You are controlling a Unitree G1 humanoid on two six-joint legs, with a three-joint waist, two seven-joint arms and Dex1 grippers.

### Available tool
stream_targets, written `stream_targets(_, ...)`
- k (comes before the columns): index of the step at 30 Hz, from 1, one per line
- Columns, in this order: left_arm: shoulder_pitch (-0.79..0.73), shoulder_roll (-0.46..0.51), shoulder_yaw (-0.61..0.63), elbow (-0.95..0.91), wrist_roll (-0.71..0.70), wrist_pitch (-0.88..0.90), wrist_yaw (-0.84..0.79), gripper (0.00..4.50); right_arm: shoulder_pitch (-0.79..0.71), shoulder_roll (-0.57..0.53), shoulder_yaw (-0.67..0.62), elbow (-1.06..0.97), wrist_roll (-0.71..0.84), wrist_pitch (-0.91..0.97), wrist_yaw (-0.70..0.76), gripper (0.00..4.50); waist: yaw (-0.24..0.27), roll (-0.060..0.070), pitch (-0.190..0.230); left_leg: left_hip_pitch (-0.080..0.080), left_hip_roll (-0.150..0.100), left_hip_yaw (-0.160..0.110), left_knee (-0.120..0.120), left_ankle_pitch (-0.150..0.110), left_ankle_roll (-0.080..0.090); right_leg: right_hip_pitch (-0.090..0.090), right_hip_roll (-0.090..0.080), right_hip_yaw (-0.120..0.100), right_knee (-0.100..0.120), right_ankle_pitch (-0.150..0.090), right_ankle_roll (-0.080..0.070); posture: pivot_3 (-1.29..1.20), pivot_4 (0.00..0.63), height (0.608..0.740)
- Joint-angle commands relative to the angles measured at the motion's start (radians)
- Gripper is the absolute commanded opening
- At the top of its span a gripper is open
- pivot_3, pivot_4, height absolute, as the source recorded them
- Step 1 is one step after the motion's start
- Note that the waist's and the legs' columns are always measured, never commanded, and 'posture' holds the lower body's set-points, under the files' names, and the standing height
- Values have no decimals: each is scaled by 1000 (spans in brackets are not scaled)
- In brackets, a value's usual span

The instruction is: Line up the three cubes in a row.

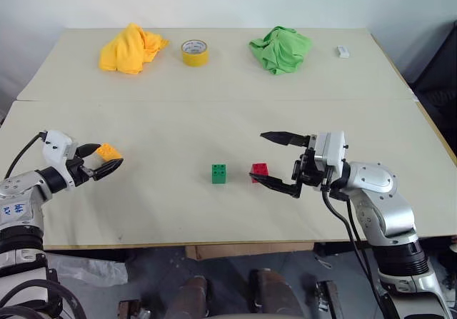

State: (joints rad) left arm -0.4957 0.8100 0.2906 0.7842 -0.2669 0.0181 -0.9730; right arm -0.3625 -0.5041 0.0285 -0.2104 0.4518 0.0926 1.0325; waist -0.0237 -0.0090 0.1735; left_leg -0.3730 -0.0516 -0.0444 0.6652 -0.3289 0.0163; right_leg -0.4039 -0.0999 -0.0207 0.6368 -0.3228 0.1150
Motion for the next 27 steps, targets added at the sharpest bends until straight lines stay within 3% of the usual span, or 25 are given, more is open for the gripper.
stream_targets(1,-23,15,3,22,1,-28,-22,3334,0,-14,-28,-45,14,5,-19,4500,0,0,0,0,0,0,0,0,0,0,0,0,0,0,0,0,150,740)
stream_targets(7,-35,13,-9,24,-5,-47,-59,1490,7,-21,-28,-59,17,15,-29,4500,0,0,0,-1,0,0,0,0,0,-2,0,0,1,0,0,0,150,740)
stream_targets(9,-26,7,-16,-122,-112,50,-225,1496,11,-31,-33,-59,18,18,-26,4500,0,0,0,-2,0,0,0,0,0,-2,0,0,1,0,0,0,150,740)
stream_targets(11,2,37,-115,-282,-109,58,-400,1496,12,-43,-39,-51,19,17,-20,4500,6,0,0,-4,0,-1,1,0,0,-3,-1,0,1,0,0,0,150,740)
stream_targets(15,-27,36,-237,-390,-52,-19,-518,1496,12,-53,-41,-38,18,10,-13,4500,10,1,0,-5,0,0,2,0,0,-3,-1,2,0,0,0,0,150,740)
stream_targets(19,-123,-27,-317,-317,-4,-78,-553,1496,21,-52,-39,-39,14,5,-11,4500,21,1,0,-5,0,0,2,0,0,-4,1,1,0,0,0,0,150,740)
stream_targets(27,-267,-105,-398,10,101,-274,-578,1496,105,-92,-81,-89,26,24,-22,4500,21,1,0,-5,0,3,2,0,1,-5,2,-2,1,0,0,0,150,740)
